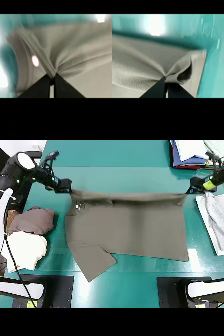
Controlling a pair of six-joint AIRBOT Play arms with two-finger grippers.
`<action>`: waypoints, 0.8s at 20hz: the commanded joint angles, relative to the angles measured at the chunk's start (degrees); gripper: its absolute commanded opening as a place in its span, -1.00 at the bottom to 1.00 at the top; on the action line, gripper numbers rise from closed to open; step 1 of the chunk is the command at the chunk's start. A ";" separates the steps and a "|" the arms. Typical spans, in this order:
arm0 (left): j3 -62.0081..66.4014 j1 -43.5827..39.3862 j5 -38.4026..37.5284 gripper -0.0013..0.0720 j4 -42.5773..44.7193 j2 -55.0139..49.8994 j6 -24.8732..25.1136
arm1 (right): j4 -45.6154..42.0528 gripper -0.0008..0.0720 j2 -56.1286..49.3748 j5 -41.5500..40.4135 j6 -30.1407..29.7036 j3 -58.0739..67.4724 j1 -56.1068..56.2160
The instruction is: Fold the shirts.
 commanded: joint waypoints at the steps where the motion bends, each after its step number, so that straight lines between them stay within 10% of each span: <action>1: -6.29 0.26 -3.32 -0.89 -1.57 -0.04 0.35 | 0.11 -0.94 4.98 -4.70 -0.31 -12.39 0.13; 3: -10.29 0.28 -2.10 -0.87 -1.53 -0.04 -0.96 | 1.07 -0.93 6.16 -6.08 -0.28 -17.44 0.15; 4: -11.67 0.28 -1.62 -0.17 -1.51 -0.04 -0.96 | 2.12 -0.86 6.36 -6.14 -0.26 -19.19 0.15; 5: -12.28 0.28 -1.27 0.66 -1.51 -0.04 -1.33 | 3.21 -0.18 6.34 -6.19 -0.26 -20.22 0.09; 6: -12.37 0.28 -1.22 0.68 -1.55 0.04 -2.54 | 3.67 0.28 6.34 -6.43 -0.28 -20.57 -0.04; 16: -38.12 0.28 -4.50 0.68 6.88 31.52 -7.10 | 4.44 0.26 21.73 -0.35 -0.31 -19.58 -3.02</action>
